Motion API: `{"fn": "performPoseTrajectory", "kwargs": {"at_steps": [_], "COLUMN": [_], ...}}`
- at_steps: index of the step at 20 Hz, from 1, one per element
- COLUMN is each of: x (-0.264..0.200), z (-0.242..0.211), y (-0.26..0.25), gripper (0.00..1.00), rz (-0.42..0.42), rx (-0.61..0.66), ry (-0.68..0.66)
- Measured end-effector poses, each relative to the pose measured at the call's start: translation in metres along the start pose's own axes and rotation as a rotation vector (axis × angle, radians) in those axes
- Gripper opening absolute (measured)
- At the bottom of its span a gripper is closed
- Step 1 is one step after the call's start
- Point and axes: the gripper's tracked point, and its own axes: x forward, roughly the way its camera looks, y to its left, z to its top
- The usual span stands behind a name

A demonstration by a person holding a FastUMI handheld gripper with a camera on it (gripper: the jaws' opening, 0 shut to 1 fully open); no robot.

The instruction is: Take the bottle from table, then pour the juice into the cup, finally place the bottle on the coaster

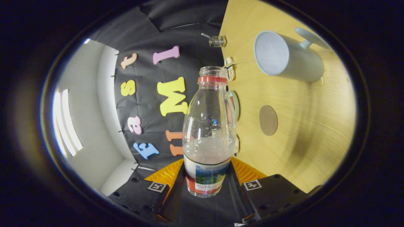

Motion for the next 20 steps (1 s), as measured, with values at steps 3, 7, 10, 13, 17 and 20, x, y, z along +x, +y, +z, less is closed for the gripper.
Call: {"fn": "performPoseTrajectory", "kwargs": {"at_steps": [3, 7, 10, 13, 17, 20], "x": [0.000, 0.000, 0.000, -0.002, -0.002, -0.003], "z": [0.000, 0.001, 0.001, 0.000, -0.002, -0.002], "y": [0.003, 0.006, 0.009, 0.015, 0.018, 0.018], "gripper": [0.73, 0.73, 0.73, 0.73, 0.73, 0.73], "rz": [0.003, 0.007, 0.008, 0.015, 0.014, 0.011], "rx": [0.013, 0.027, 0.046, 0.072, 0.090, 0.096], "ry": [-0.003, -0.003, -0.006, -0.001, 0.005, 0.006]}}
